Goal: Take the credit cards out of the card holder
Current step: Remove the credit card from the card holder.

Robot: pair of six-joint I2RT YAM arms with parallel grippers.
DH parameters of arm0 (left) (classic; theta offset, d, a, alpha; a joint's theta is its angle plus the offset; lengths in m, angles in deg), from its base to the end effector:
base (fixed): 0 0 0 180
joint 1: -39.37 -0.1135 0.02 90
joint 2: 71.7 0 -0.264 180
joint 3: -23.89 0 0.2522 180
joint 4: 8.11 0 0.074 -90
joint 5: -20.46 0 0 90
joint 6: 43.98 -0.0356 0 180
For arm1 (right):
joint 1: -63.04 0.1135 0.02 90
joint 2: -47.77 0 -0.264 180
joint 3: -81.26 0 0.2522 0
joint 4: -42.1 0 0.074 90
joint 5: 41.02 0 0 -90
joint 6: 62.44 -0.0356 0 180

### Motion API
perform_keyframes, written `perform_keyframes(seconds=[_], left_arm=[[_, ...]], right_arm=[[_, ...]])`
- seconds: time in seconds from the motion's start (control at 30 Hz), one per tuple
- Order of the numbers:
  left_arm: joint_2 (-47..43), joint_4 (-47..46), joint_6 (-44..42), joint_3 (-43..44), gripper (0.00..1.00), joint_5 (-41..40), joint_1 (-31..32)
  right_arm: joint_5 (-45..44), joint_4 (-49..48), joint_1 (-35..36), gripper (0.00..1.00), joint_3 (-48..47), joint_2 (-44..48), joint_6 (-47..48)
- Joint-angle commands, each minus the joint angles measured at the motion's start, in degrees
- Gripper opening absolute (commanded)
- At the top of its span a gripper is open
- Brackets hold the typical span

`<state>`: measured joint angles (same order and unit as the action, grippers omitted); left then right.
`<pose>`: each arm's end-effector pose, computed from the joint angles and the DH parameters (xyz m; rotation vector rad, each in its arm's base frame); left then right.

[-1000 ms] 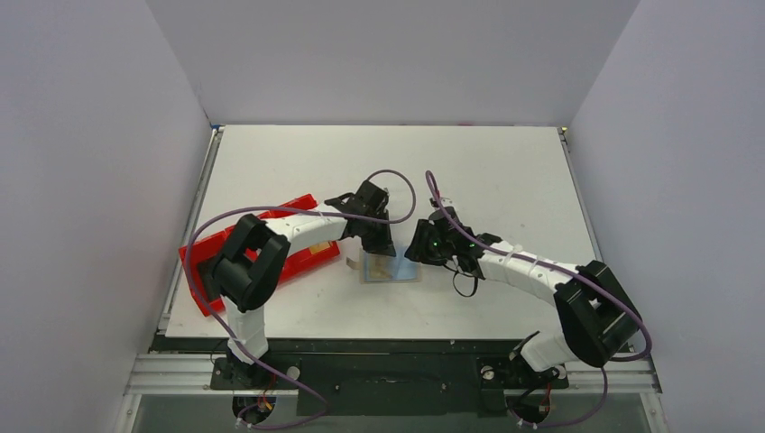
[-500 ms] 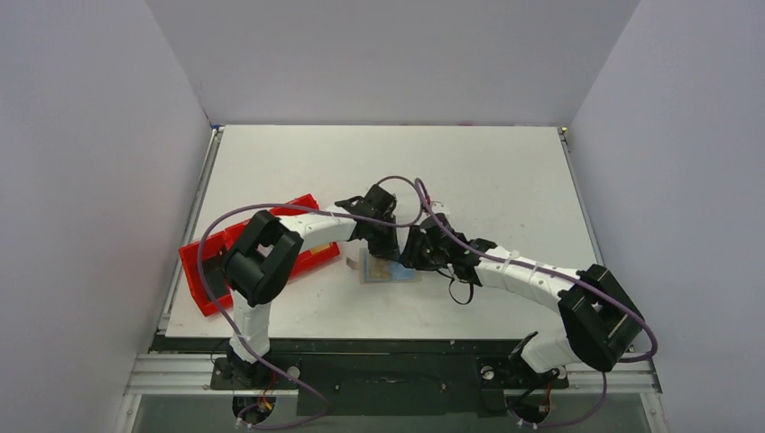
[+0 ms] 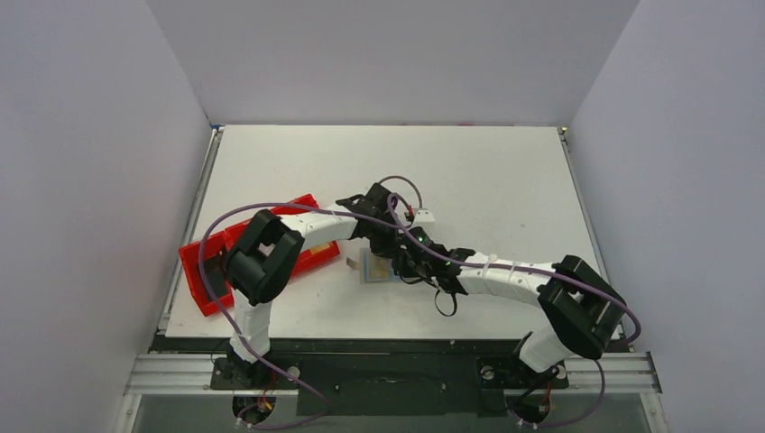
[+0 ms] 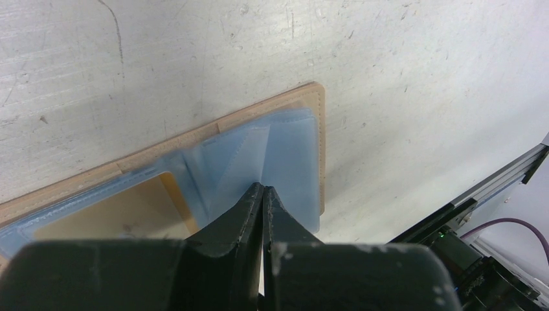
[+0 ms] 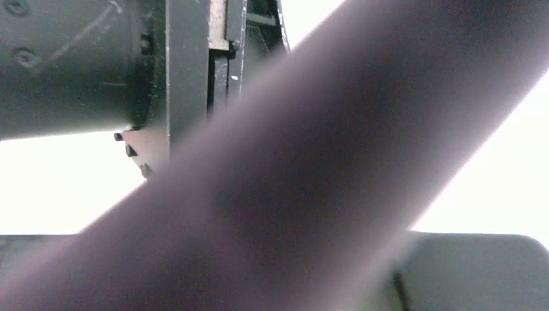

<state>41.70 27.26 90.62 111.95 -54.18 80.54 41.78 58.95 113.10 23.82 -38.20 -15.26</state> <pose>0.2992 -0.2742 0.1534 0.0150 2.8434 -0.7861 0.1959 0.2270 0.1786 -0.0915 2.4462 0.6215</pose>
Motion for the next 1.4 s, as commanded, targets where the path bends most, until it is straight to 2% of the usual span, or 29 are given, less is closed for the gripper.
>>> perform_keyframes(seconds=[0.0, 0.43, 0.63, 0.83, 1.13, 1.37], left_arm=[[-0.1, -0.8, 0.1, 2.9, 0.0, 1.3, 0.2], [-0.5, 0.2, -0.5, 3.5, 0.0, 1.5, -0.1], [-2.0, 1.6, -1.5, 4.2, 0.0, 0.8, -0.8], [-4.6, 4.4, -3.1, 4.6, 0.0, -1.4, -1.9], [-9.1, 7.7, -4.9, 1.7, 0.0, -7.6, -4.4], [-8.2, 6.8, -5.4, -0.2, 0.0, -7.8, -5.0]], right_arm=[[-5.9, -1.0, 1.8, 0.25, -2.4, -2.7, 1.4], [-8.2, 1.3, 3.3, 0.26, -3.4, -6.0, 1.9], [-7.6, 1.9, 3.3, 0.11, -3.4, -7.6, 1.5], [-7.5, 2.5, 2.9, 0.0, -3.0, -8.1, 0.8], [-4.0, -0.3, 0.3, 0.0, -0.1, -7.3, -1.0], [0.1, -2.6, -1.9, 0.0, 1.6, -7.6, -1.8]])
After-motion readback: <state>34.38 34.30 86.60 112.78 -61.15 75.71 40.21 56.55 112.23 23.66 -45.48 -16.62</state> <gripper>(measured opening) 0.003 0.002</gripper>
